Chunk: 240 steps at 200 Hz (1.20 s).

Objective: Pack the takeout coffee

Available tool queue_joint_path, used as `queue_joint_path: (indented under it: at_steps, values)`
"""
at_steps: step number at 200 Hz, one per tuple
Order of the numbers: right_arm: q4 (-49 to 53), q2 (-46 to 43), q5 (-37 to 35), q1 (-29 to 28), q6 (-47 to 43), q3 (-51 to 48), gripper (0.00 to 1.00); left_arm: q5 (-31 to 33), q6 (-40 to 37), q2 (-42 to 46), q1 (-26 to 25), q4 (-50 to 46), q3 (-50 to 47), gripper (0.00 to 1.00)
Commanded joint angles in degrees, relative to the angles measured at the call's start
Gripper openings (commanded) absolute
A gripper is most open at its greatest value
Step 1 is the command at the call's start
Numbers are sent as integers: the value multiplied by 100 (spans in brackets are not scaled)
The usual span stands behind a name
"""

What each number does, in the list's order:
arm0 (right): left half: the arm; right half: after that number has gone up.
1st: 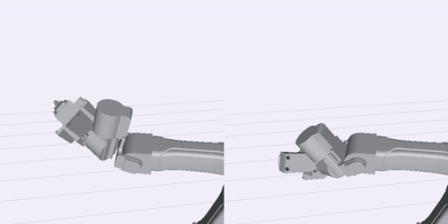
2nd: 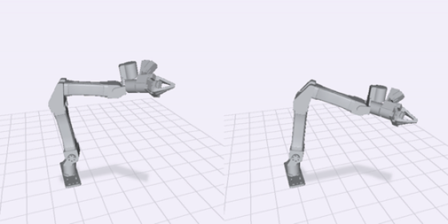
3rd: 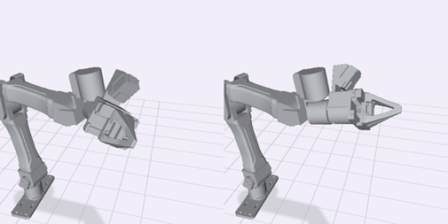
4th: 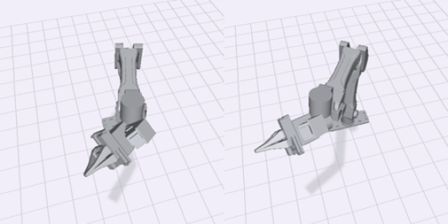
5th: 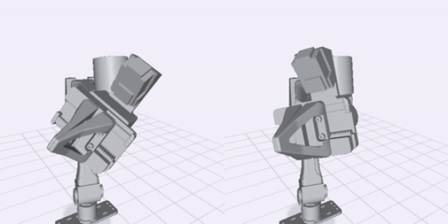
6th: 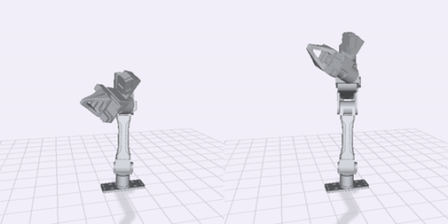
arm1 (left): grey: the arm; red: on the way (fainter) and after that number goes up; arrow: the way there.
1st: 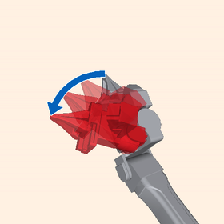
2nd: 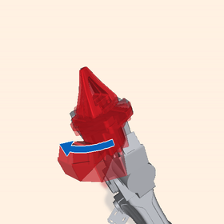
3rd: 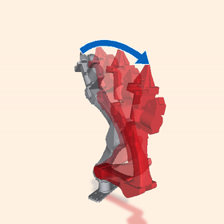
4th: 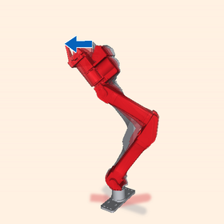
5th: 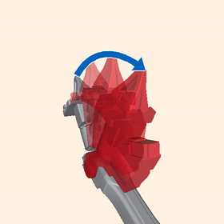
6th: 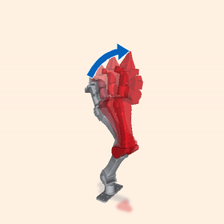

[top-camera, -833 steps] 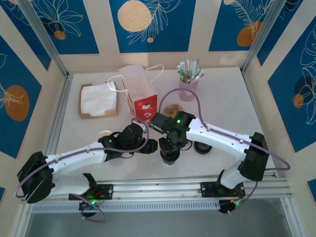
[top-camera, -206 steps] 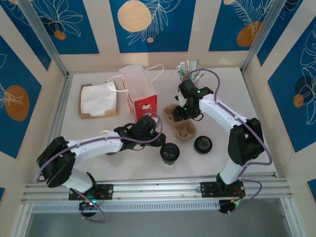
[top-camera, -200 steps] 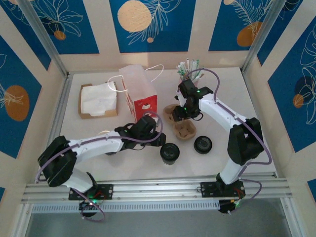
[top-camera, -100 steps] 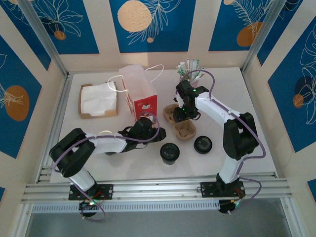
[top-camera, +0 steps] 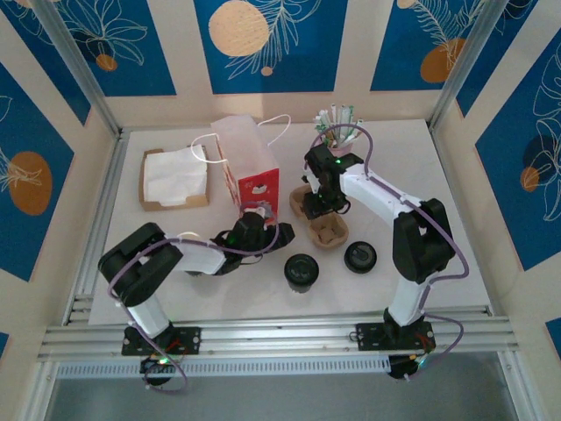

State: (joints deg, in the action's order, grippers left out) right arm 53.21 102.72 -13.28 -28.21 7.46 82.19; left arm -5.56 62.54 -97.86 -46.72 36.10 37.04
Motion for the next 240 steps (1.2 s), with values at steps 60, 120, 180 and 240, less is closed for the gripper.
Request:
queue_joint_path:
  at_steps: [60,120,180,240]
  values:
    - [124,278,-155,-83,-113,270,51,-103,12,24,57,-1,-1,47]
    - [138,406,-218,-97,-130,350,47,-59,-64,86,55,-164,52,47]
    - [172,429,-331,-105,-117,353,49,-77,-64,64,58,-184,81,46]
    - [176,506,-344,-101,-110,363,50,-77,-84,66,52,-226,111,46]
